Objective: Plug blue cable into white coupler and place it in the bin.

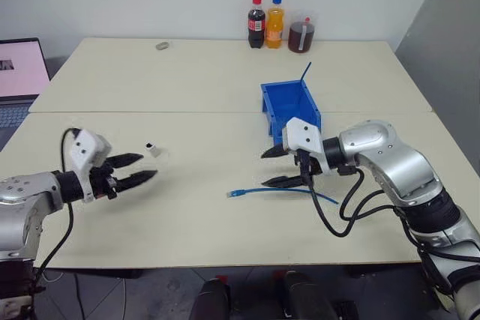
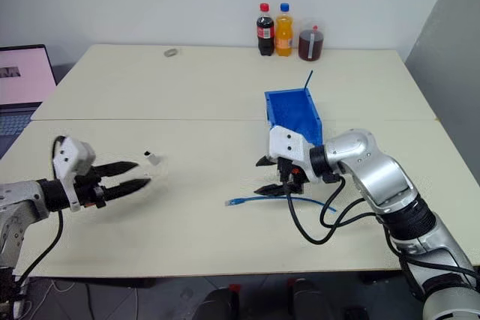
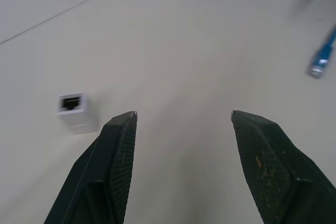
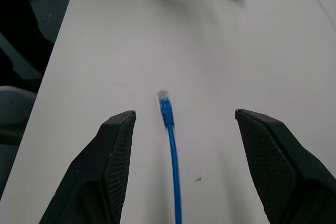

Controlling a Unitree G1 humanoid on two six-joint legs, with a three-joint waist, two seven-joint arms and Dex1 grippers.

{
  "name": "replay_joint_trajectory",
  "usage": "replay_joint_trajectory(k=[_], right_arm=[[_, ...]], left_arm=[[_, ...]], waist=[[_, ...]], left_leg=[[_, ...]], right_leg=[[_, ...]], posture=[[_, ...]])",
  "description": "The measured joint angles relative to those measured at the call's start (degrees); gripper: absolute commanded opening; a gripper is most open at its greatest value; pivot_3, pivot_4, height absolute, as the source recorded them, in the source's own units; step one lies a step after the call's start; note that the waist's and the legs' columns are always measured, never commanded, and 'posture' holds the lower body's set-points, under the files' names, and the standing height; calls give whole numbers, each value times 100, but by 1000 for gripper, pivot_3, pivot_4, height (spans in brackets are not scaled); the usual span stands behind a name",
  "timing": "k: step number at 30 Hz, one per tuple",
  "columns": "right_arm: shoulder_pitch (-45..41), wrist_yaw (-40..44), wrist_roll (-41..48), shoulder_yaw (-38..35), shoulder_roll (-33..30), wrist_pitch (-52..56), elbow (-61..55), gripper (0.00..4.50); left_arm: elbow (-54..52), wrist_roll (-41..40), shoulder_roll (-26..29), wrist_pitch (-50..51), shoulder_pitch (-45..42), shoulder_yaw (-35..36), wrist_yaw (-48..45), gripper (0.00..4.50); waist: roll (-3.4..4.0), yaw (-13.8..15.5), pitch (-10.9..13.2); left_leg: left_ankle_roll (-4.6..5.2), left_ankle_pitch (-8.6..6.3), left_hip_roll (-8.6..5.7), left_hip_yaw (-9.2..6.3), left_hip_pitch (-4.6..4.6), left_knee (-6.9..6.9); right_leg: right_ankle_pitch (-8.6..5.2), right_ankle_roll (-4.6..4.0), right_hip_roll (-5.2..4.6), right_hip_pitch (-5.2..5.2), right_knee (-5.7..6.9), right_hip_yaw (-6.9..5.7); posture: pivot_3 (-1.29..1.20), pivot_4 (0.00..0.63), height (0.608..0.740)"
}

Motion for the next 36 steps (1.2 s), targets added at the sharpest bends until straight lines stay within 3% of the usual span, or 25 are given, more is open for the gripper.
replay_joint_trajectory(k=[8, 14, 21, 27, 36], right_arm=[[37, -295, -89, 216, 13, 419, -189, 3214], [56, -283, 69, 193, -174, 752, -352, 3214], [33, -328, 275, 163, -397, 1308, -605, 3214], [37, -541, 329, 64, -481, 1531, -762, 3214], [42, -800, 490, 50, -484, 1705, -937, 3214]], left_arm=[[-665, 59, 76, 290, -498, -959, -341, 2994], [-908, 543, 18, 512, -1696, -2435, -944, 2994], [-594, 1153, -384, 475, -2846, -3485, -1458, 2994], [61, 1934, -422, 76, -2952, -4013, -1551, 2994], [582, 2387, -1148, -309, -3193, -4105, -1421, 2994]], waist=[[0, 7, 0], [0, 25, 0], [0, -19, 0], [0, -69, 0], [0, -31, 0]], left_leg=[[0, 0, 0, -1, 0, 2], [0, 0, -3, -5, -11, 6], [1, 0, 0, -7, -14, 7], [1, 0, 0, -13, -19, 8], [1, 1, -3, -32, -38, 23]], right_leg=[[0, 0, 4, 1, 0, 0], [0, 0, 7, 0, -1, -3], [0, 0, 13, -3, -1, -3], [-1, -1, 13, -5, -1, -6], [-1, -1, 10, -6, -1, -23]], posture=[[0, 150, 740], [0, 150, 740], [0, 150, 740], [0, 150, 740], [0, 150, 740]])
